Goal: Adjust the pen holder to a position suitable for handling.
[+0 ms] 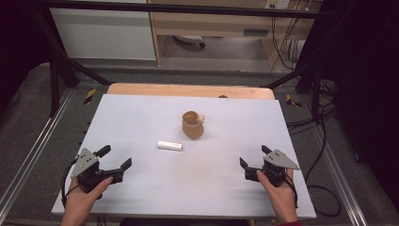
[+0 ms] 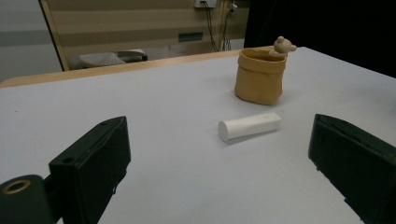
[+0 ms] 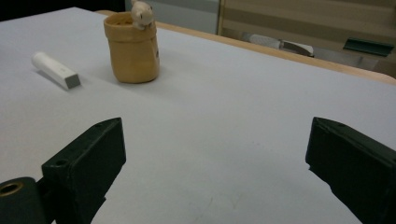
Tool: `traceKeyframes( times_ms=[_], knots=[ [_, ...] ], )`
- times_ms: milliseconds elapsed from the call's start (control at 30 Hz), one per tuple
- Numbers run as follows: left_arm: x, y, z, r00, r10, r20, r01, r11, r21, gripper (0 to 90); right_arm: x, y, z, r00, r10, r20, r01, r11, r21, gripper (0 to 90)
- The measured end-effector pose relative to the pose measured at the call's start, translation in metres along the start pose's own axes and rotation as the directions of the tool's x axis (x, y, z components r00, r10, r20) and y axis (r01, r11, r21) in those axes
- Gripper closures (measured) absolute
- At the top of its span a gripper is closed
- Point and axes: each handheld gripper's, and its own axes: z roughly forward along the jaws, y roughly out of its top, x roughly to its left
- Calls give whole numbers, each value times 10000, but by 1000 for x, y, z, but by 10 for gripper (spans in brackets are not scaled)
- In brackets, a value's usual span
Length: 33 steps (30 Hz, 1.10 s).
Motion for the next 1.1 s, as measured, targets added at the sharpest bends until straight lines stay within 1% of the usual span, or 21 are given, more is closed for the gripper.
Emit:
traceKeyframes(
  times_ms=[67,100,333,367,400,533,567,633,767,800,867,967,1000,1033,1100],
  knots=[
    [0,0,0,10000,22,18,-22,10000,36,59,1,0,1,10000,-54,12,53,9999,85,51],
    [0,0,0,10000,29,22,-29,10000,47,59,3,0,2,9998,-171,45,171,9997,166,48],
    [0,-1,0,10000,53,36,-54,9999,145,61,4,-1,3,9999,-133,29,132,9995,301,46],
    [-1,-1,0,10000,58,21,-59,9998,175,62,5,-1,3,9998,-189,-11,190,9993,309,45],
    [-1,-1,0,9999,115,15,-115,9997,227,62,6,-1,3,9998,-186,-27,186,9992,346,45],
    [-4,-1,3,9997,193,126,-198,9992,340,60,8,-2,3,9996,-249,-97,253,9989,392,44],
    [-6,-1,5,9994,280,225,-290,9986,439,59,9,-2,3,9996,-242,-109,246,9988,418,43],
    [-7,-1,6,9992,280,275,-292,9985,459,58,10,-2,3,9997,-221,-128,227,9986,475,42],
    [-13,-2,10,9982,309,514,-339,9977,586,54,11,-3,3,9997,-192,-168,199,9989,433,41],
    [-14,-2,11,9974,371,616,-411,9971,639,52,12,-3,2,9995,-231,-211,240,9988,437,40],
    [-18,-2,15,9959,426,802,-483,9963,705,47,13,-3,2,9996,-167,-227,178,9987,469,39],
    [-21,-4,22,9944,540,911,-629,9932,982,48,13,-3,1,9995,-121,-307,134,9990,434,39],
    [-23,-6,28,9931,629,991,-747,9900,1198,47,13,-3,1,9994,-104,-322,118,9990,429,38],
    [-23,-6,28,9931,629,991,-747,9900,1198,48,13,-3,1,9993,-111,-343,126,9990,433,37],
    [-24,-5,34,9920,696,1050,-833,9877,1322,53,13,-3,1,9993,-133,-364,149,9989,456,37]
  ],
)
